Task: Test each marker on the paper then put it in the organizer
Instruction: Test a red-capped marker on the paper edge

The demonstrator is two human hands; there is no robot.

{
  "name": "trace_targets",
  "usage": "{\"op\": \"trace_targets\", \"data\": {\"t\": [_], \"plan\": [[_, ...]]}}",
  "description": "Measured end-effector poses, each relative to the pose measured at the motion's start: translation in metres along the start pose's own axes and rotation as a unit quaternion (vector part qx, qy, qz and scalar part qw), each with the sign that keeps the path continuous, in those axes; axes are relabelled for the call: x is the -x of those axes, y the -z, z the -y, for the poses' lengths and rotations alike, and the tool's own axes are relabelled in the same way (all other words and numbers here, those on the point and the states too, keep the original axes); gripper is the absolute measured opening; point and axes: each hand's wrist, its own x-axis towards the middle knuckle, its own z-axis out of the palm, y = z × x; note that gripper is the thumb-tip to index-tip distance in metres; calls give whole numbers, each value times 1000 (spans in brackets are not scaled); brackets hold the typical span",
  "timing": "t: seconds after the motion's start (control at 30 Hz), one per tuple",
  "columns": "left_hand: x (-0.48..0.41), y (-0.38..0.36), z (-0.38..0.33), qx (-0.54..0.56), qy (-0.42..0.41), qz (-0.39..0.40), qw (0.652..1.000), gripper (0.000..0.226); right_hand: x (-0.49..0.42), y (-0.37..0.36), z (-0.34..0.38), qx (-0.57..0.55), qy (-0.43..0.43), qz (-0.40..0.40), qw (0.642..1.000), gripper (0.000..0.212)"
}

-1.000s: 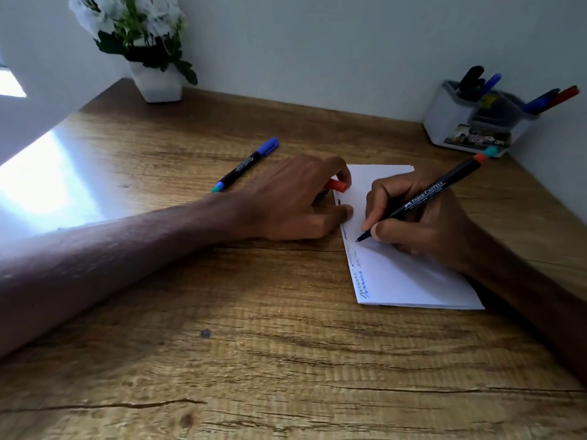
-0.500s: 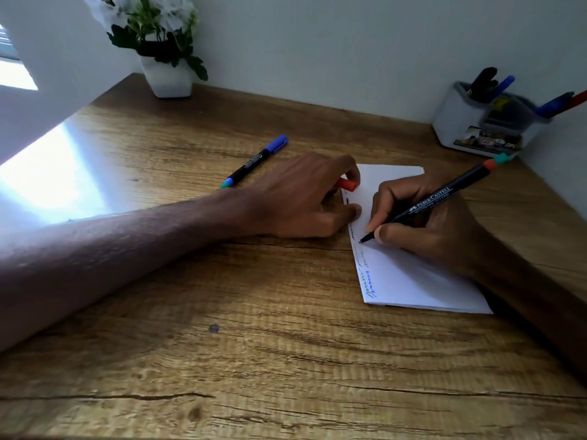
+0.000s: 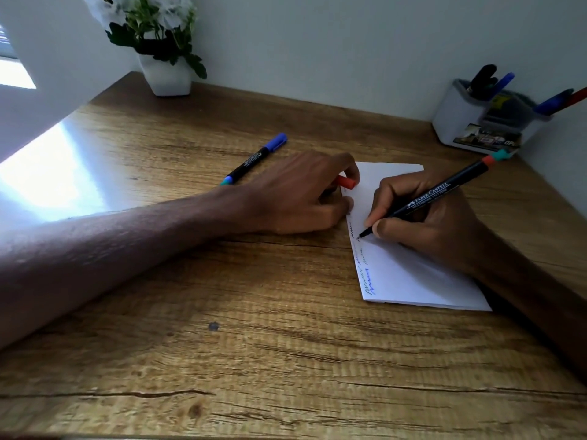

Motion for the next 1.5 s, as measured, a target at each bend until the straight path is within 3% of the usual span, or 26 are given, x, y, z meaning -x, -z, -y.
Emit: {"op": "trace_targets", "data": {"t": [0.47,0.63,0.97,1.1,1.5], "plan": [[1,0,2,-1,-4,7,1000,34,1,0,2,-12,-17,-2,1000,7],[0,0,2,-4,-3,11,1000,35,1,1,-1,-17,-34,-4,999,21],[2,2,-1,-5,0,7,1000,35,1,1,0,-24,-59,-19,998,17],[2,2,-1,-7,-2,6,1000,35,1,-1,3,-32,-67,-31,997,4],[2,2,-1,-14,-7,7,1000,36,1,1,0,-55,-106,-47,992,11]]}}
